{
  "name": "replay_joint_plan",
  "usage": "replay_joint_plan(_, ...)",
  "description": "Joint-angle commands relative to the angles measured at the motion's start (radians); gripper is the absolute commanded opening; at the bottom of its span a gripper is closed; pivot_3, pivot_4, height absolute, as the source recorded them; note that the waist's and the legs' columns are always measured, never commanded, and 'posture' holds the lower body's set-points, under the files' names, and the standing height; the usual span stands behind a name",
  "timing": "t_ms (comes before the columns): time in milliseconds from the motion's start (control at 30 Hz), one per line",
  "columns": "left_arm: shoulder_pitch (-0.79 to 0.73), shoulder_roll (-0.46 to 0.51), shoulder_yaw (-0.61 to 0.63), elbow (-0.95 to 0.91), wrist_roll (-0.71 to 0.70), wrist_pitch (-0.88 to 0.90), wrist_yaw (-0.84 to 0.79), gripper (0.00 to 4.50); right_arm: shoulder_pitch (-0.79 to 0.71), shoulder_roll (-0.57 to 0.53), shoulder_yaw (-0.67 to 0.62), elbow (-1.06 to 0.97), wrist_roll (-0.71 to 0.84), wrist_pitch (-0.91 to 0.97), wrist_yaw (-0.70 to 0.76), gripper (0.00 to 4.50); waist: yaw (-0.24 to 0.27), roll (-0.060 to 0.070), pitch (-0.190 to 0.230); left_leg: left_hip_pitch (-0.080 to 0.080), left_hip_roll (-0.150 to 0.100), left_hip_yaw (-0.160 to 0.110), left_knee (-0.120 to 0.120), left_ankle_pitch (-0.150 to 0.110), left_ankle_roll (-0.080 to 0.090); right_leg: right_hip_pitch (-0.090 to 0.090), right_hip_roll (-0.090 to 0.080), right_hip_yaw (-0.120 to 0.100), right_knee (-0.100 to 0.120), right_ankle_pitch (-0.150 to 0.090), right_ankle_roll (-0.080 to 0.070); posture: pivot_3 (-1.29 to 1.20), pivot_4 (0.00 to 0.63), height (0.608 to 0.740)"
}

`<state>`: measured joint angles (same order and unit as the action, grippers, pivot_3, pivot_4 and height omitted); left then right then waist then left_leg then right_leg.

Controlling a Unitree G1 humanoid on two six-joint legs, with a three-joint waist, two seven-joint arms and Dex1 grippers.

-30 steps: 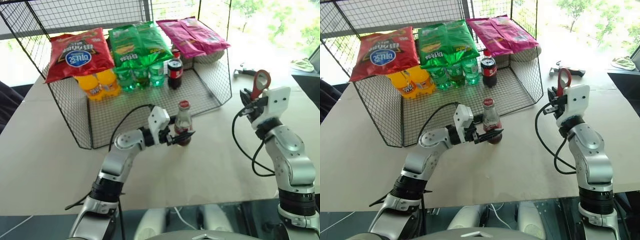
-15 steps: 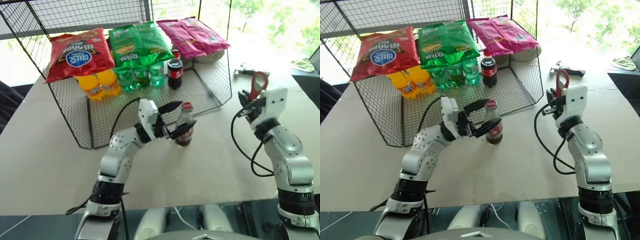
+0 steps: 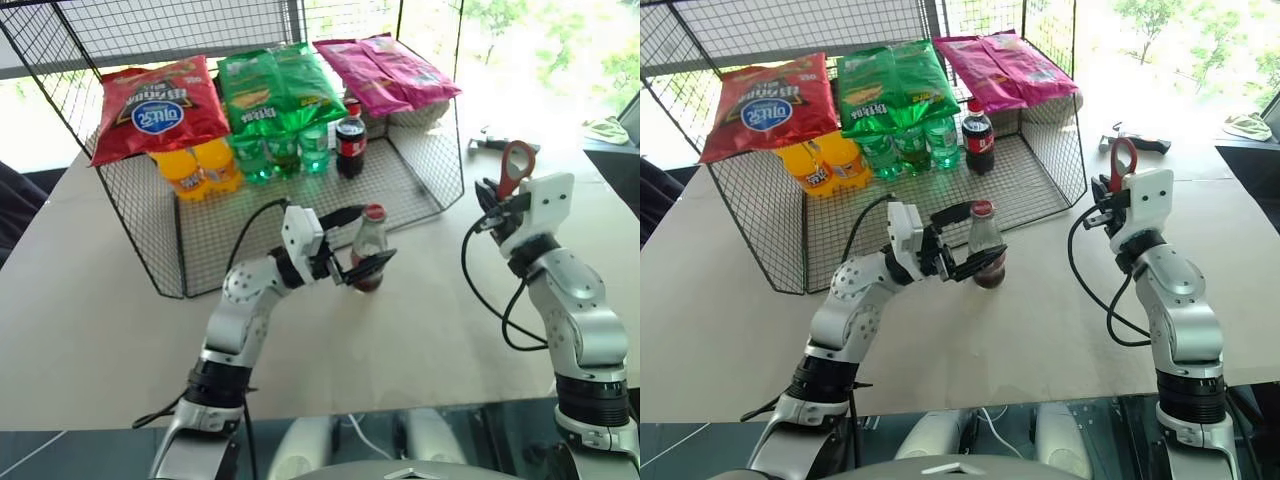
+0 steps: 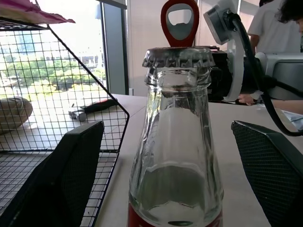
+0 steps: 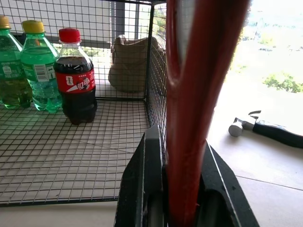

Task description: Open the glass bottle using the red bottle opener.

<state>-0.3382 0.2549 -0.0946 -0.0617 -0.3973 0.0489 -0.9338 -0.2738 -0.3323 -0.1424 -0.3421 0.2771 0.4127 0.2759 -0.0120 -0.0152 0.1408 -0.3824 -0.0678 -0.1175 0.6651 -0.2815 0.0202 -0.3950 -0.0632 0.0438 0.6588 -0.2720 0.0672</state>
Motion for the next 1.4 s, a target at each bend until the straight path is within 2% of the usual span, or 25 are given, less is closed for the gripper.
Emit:
replay_joint_plan(33, -0.012, -0.002, 0.003, 0.012, -0.009, -0.04, -0.019, 4.21, -0.022, -0.009, -0.009, -0.02, -0.002, -0.018, 0.002, 0.0, 0.0, 0.0, 0.0, 0.0, 0.0, 0.0, 0.0, 0.0, 0.0, 0.0, 0.0, 0.0, 0.0, 0.0, 0.0, 0.0, 0.15, 0.74)
replay_joint_plan(100, -0.01, -0.007, 0.002, 0.022, -0.015, -0.047, -0.027, 3.75, -0.019, -0.008, -0.009, -0.025, -0.002, -0.017, 0.002, 0.0, 0.0, 0.0, 0.0, 0.0, 0.0, 0.0, 0.0, 0.0, 0.0, 0.0, 0.0, 0.0, 0.0, 0.0, 0.0, 0.0, 0.15, 0.74)
replay_joint_plan(167, -0.012, -0.011, 0.001, 0.026, -0.015, -0.052, -0.028, 2.73, -0.017, -0.008, -0.007, -0.026, -0.003, -0.017, 0.002, 0.0, 0.0, 0.0, 0.0, 0.0, 0.0, 0.0, 0.0, 0.0, 0.0, 0.0, 0.0, 0.0, 0.0, 0.0, 0.0, 0.0, 0.15, 0.74)
replay_joint_plan(233, -0.013, -0.013, 0.0, 0.029, -0.014, -0.054, -0.029, 1.98, -0.016, -0.007, -0.006, -0.026, -0.003, -0.017, 0.002, 0.0, 0.001, 0.0, 0.0, 0.0, 0.0, 0.0, 0.0, 0.0, 0.0, 0.0, 0.0, 0.0, 0.0, 0.0, 0.0, 0.0, 0.15, 0.74)
replay_joint_plan(367, -0.011, -0.004, -0.008, 0.036, -0.005, -0.059, -0.028, 1.24, -0.016, -0.006, 0.005, -0.034, -0.004, -0.018, 0.005, 0.0, 0.0, 0.0, -0.001, 0.002, 0.0, 0.0, 0.0, 0.0, 0.0, 0.001, 0.0, 0.0, 0.0, 0.0, 0.0, 0.0, 0.15, 0.74)
replay_joint_plan(833, 0.003, 0.018, -0.015, 0.027, 0.008, -0.056, -0.002, 1.24, 0.007, -0.009, 0.214, -0.089, -0.119, -0.078, 0.066, 0.0, 0.0, 0.0, -0.001, 0.002, 0.0, 0.0, 0.0, 0.0, 0.0, 0.002, 0.0, 0.0, 0.0, 0.0, 0.0, 0.0, 0.15, 0.74)
replay_joint_plan(1400, 0.025, 0.043, -0.029, -0.028, -0.015, 0.005, 0.036, 1.24, -0.01, -0.017, 0.271, -0.076, -0.207, -0.142, 0.105, 0.0, 0.0, 0.0, -0.002, 0.003, 0.0, 0.0, 0.0, 0.0, 0.0, 0.002, 0.0, 0.0, 0.0, 0.0, 0.0, 0.0, 0.15, 0.74)
